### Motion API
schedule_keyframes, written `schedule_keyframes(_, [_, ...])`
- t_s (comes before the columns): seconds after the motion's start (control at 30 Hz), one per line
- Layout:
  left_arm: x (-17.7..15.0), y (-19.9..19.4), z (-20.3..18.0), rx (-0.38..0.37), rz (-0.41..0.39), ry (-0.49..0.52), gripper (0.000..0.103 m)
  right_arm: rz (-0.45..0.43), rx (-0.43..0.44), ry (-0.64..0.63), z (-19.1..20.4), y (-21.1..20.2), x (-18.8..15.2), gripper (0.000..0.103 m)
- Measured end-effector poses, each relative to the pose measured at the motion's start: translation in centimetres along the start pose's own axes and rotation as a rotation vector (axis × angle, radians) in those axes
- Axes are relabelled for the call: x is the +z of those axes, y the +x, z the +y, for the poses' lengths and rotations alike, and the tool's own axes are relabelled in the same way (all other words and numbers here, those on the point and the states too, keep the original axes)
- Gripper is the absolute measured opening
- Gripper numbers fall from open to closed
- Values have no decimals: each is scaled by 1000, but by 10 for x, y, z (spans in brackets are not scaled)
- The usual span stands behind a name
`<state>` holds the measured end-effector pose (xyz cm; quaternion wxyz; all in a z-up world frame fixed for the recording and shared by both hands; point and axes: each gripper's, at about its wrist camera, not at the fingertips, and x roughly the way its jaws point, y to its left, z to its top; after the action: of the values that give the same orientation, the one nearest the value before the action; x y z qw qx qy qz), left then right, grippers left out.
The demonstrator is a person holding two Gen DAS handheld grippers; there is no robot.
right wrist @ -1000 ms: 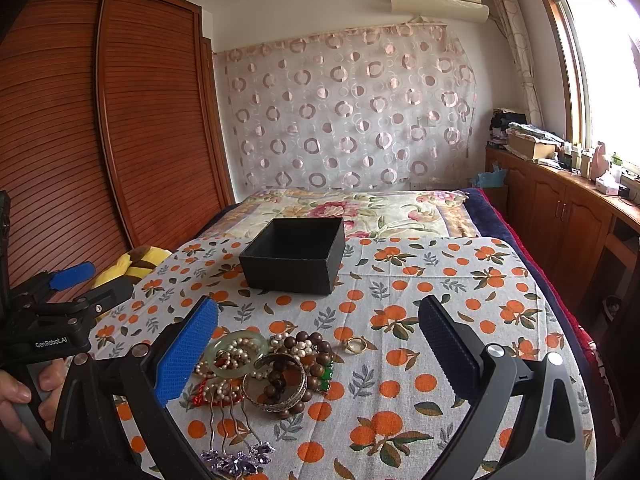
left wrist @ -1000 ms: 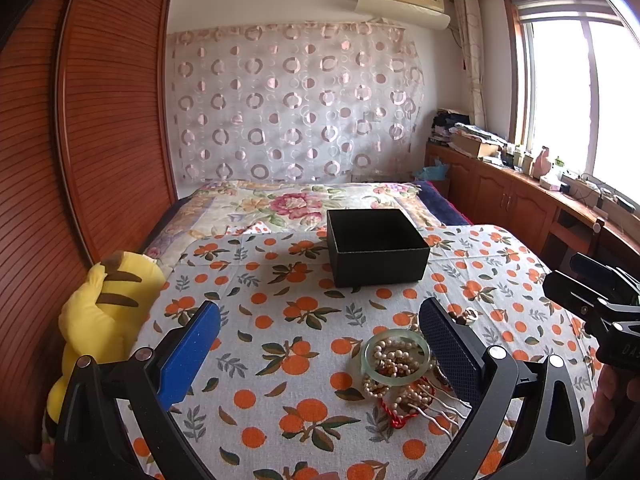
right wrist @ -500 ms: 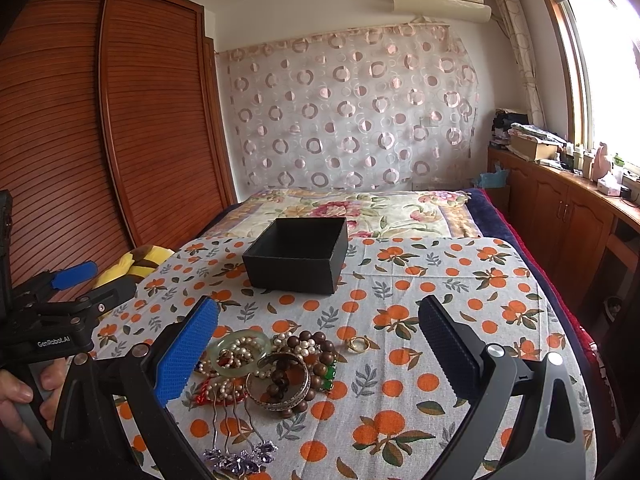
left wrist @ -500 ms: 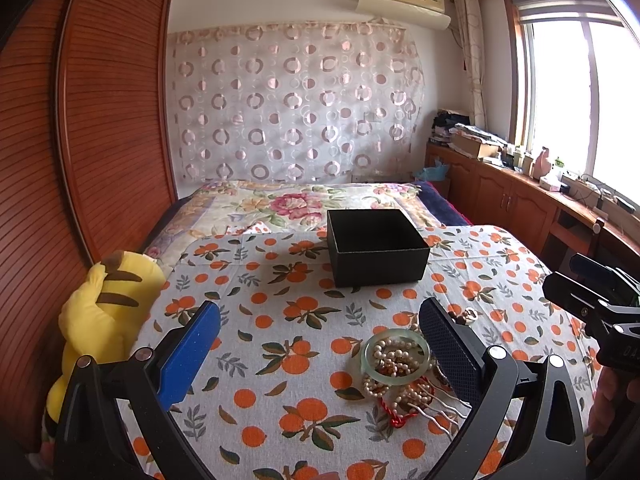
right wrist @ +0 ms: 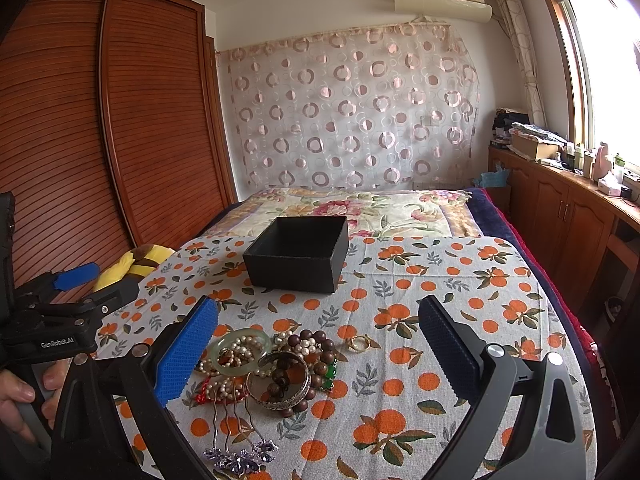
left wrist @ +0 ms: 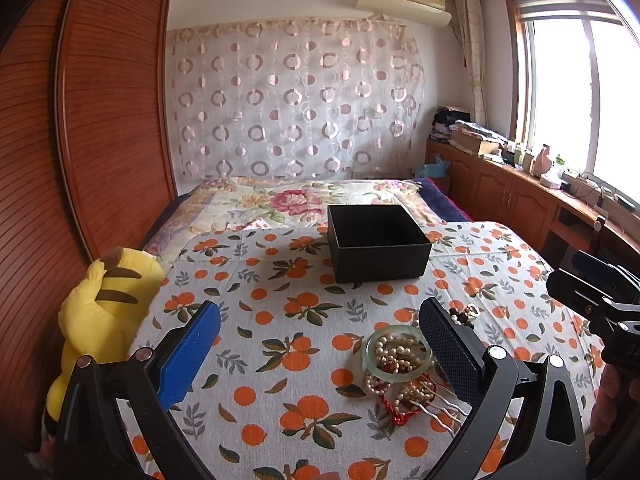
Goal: Organize jewelry
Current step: 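Grasp the green jade bangle with the left tool while the right tool grasps the metal cuff bangle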
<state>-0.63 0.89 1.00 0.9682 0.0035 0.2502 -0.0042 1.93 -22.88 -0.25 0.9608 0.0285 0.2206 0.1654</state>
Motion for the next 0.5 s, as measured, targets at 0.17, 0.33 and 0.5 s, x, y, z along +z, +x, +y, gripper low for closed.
schedule_keyframes(0.17, [-4,4,0,3,12,-3,97,7,5,-2,6,5,-5,101])
schedule_keyframes(0.33, [-11,16,1,-7,39,-7,97,39,23,-9,6,11,-12,101])
schedule_keyframes(0.5, [-19,30,7,-14,82,-7,96,102,65,-31,0,29,-26,93])
